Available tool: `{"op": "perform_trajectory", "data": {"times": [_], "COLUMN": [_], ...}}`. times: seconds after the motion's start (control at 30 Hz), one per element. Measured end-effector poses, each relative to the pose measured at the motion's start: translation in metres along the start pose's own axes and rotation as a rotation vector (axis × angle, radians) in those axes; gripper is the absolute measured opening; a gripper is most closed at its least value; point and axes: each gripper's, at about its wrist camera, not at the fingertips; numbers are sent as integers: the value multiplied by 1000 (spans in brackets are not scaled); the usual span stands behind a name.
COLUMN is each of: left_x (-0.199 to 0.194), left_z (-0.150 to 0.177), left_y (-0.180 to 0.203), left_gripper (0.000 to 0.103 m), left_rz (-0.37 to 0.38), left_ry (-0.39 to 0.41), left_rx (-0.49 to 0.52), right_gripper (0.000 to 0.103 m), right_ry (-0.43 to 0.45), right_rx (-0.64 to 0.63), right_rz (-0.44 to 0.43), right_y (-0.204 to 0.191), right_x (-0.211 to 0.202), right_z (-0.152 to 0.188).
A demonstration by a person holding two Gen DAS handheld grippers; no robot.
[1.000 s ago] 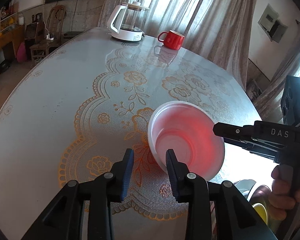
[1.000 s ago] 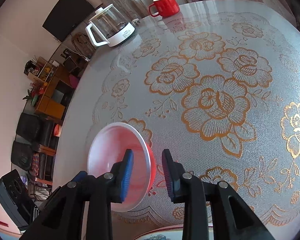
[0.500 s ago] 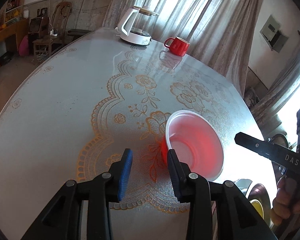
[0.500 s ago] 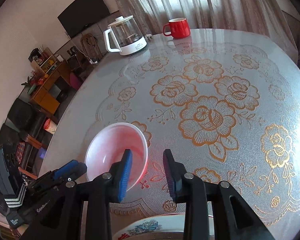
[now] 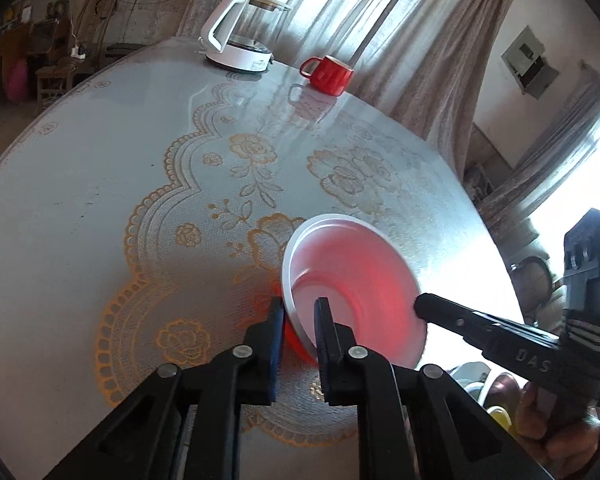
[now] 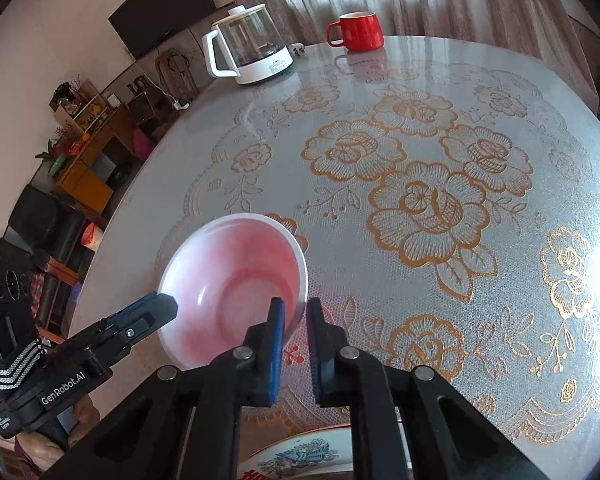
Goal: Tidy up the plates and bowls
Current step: 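Lift the red bowl with both tools and carry it toward the stack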
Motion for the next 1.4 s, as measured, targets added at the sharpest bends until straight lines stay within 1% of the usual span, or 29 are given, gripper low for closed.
{"op": "perform_trajectory", "data": {"times": [0.13,0.2,0.27,0.37,0.4,0.47,0.5,0.53,0.57,0.63,0.67,0.7,0.73,0.77,0.8,0.83,0.9,0.93,1.0,1.03,1.07,1.1,1.17,1.27,1.3,1.33,1.4], "left_x": [-6,-10,-14,-16,-16,-22,-25,-26,-25,-24,-23,-22,-22,-23,-24,-25,-25,-24,-21,-21,-22,-23,-25,-32,-35,-38,-43], "left_z": [6,9,13,14,14,14,14,15,16,16,17,17,18,19,20,21,27,30,34,37,40,41,42,44,44,45,49], "left_y": [-4,-6,-7,-9,-11,-13,-13,-15,-18,-24,-25,-25,-25,-23,-19,-15,-11,-12,-15,-16,-16,-17,-18,-16,-13,-11,-8], "left_gripper": [10,6,6,6,6,5,5,5,5,5,6,6,9,11,11,12,15,16,16,16,16,16,16,16,15,11,10], "left_rz": [24,22,26,-8,-7,-19,-28,-32,-32,-25,-32,-40,-44,-50,-63,-84,-117,-117,-92,-95,-93,-85,-75,-47,-53,-60,-80], "left_ry": [-7,-18,-26,-33,-42,-30,-23,-30,-49,-62,-60,-62,-64,-56,-44,-29,10,12,0,-1,1,1,-6,-9,2,13,27], "left_rx": [-13,-26,-38,-50,-62,-65,-55,-58,-71,-90,-95,-101,-99,-92,-77,-57,-21,-22,-31,-33,-38,-45,-64,-70,-61,-54,-47], "right_gripper": [7,6,6,8,8,8,10,20,23,24,24,24,23,22,16,11,11,11,11,12,16,26,26,26,21,12,9], "right_ry": [24,17,12,7,1,-3,-10,-17,-19,-14,-18,-25,-27,-23,-16,-15,-19,-24,-38,-45,-56,-62,-40,-35,-28,-19,-13], "right_rx": [5,13,19,16,17,14,10,9,12,11,14,18,14,-1,-15,-21,2,22,55,58,60,67,65,73,63,46,41], "right_rz": [-7,-27,-48,-53,-58,-66,-72,-82,-89,-86,-98,-107,-110,-97,-74,-54,-49,-64,-85,-92,-92,-94,-92,-93,-83,-70,-63], "right_y": [2,3,2,-3,-4,-7,-8,-9,-9,-9,-9,-9,-11,-14,-18,-21,-22,-19,-15,-15,-15,-14,-13,-13,-15,-18,-22], "right_x": [-4,-4,-4,-3,-1,0,0,-1,-2,-4,-4,-4,-4,-4,-4,-3,-2,0,4,5,5,5,1,-2,-3,-5,-7], "right_z": [2,2,3,4,4,4,3,3,3,4,4,5,7,8,9,10,9,8,7,9,11,14,16,19,19,20,22]}}
Point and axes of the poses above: each gripper's, at about its wrist camera, not at the fingertips, and x roughly the way its jaws point, y to its right, z to its underside, and after that the axes turned 4 degrees about -y, right-handed
